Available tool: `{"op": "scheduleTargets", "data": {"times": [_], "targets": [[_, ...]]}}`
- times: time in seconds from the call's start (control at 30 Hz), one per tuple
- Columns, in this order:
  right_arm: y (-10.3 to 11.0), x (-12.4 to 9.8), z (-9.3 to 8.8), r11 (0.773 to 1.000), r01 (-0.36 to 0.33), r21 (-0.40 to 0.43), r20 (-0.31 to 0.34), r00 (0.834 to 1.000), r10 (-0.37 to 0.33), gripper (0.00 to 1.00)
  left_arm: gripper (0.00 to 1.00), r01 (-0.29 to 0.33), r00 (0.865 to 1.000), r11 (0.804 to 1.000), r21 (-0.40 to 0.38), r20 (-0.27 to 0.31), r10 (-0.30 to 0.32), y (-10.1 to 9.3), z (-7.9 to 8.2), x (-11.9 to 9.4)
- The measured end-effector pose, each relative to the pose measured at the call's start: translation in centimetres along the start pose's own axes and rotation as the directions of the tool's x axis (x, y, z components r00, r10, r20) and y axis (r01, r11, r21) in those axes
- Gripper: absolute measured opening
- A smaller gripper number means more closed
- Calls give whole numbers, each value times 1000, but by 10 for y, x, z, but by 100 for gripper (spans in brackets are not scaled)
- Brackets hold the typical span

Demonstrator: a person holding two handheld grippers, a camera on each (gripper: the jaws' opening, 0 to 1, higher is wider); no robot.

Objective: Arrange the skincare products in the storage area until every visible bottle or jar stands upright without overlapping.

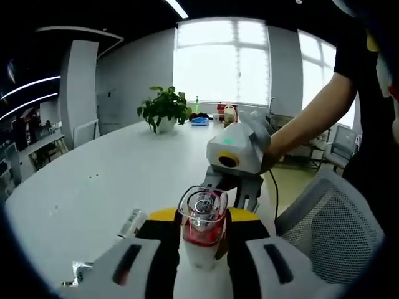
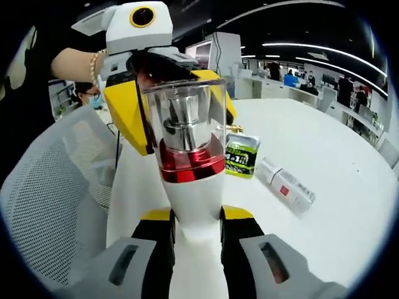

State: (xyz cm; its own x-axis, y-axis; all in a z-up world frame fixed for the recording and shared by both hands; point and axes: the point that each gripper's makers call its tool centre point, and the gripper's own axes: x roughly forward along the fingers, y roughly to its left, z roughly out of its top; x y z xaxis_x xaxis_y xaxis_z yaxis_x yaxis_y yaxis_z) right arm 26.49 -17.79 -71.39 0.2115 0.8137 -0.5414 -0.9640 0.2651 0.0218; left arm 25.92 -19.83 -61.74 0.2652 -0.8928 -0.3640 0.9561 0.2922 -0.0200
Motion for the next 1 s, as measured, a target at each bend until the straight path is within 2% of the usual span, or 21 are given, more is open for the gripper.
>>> {"op": "scheduleTargets", "data": {"times": [0.4, 0.63, 1.0], "targets": [[-33, -7, -7, 1000, 21, 3, -1, 1000, -21, 27, 24, 15, 1000, 1000, -11, 14, -14, 33, 4, 27], [-48, -13, -10, 1000, 7, -7, -17, 1000, -7, 26, 24, 10, 1000, 1000, -27, 24, -10, 40, 10, 40], [-72, -24, -17, 999, 38, 10, -10, 999, -38, 26, 24, 7, 999, 999, -54, 45, -5, 56, 16, 62]]}}
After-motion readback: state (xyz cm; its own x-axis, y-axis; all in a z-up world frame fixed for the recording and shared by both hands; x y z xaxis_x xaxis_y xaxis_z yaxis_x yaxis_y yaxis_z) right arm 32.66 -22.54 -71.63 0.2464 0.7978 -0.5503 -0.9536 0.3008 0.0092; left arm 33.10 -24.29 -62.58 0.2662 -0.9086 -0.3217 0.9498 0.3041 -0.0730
